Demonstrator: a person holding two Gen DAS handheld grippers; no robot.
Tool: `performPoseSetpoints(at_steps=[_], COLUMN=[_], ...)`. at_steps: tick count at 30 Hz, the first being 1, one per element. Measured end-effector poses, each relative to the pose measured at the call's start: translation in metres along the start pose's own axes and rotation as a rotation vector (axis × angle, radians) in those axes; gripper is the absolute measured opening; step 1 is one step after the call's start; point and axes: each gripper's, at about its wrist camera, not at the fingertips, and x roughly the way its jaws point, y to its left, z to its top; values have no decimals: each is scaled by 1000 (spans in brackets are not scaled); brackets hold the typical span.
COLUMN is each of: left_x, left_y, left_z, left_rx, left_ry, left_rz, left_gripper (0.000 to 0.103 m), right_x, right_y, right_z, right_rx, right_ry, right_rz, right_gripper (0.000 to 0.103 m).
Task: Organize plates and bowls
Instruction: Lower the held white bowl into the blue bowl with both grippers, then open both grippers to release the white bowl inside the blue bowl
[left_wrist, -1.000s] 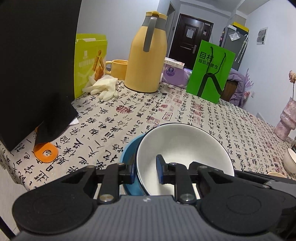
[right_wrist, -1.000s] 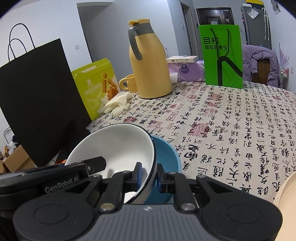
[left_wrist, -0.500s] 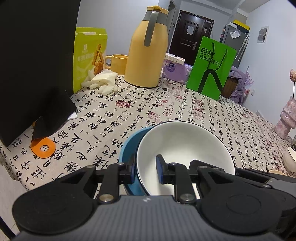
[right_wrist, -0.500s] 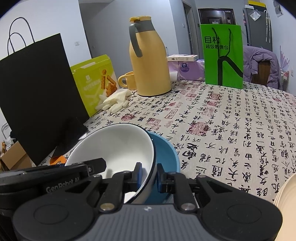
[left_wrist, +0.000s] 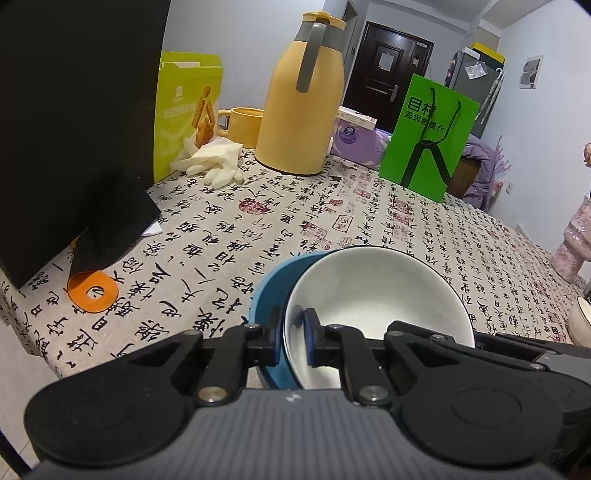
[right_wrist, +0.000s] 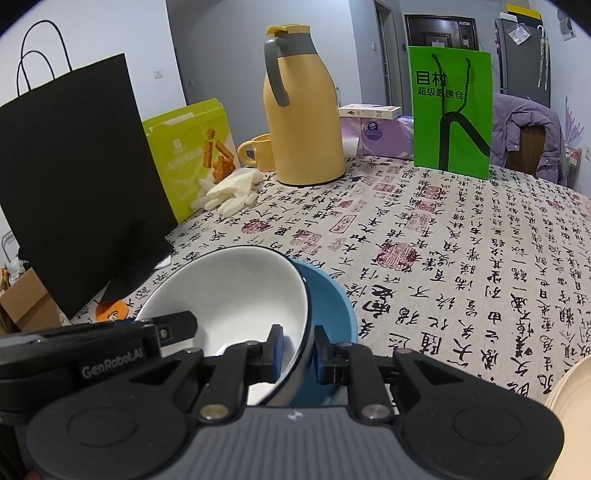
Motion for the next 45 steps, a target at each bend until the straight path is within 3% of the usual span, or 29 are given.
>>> performPoseSetpoints(at_steps=[4, 20, 30, 36, 39, 42, 44, 45], left_x=[0, 1, 2, -6, -14, -20, -25, -28], left_y=[1, 2, 0, 3, 1, 2, 3, 4], left_z=[1, 3, 3, 7, 10, 10, 10, 9], left_rx=[6, 5, 2, -13, -6, -7, -4, -1], left_ry=[-8, 4, 8, -37, -77, -108, -134, -147], left_rz=[30, 31, 21, -21, -40, -44, -39, -36], left_gripper=[11, 10, 10, 11, 16, 36, 51, 57], right_x=[1, 3, -2, -16, -25, -35, -43, -48], right_y=[0, 3, 2, -6, -8, -13, -18, -22], right_z=[1, 3, 6, 7, 6, 3, -1, -4], right_rx=[-9, -51, -51, -5, 10, 21, 30, 35], right_ry=[1, 15, -29, -89, -122, -161, -189, -208], right_rz=[-15, -28, -38, 13, 35, 55, 58, 56], right_gripper=[17, 17, 18, 19, 19, 27, 52, 60])
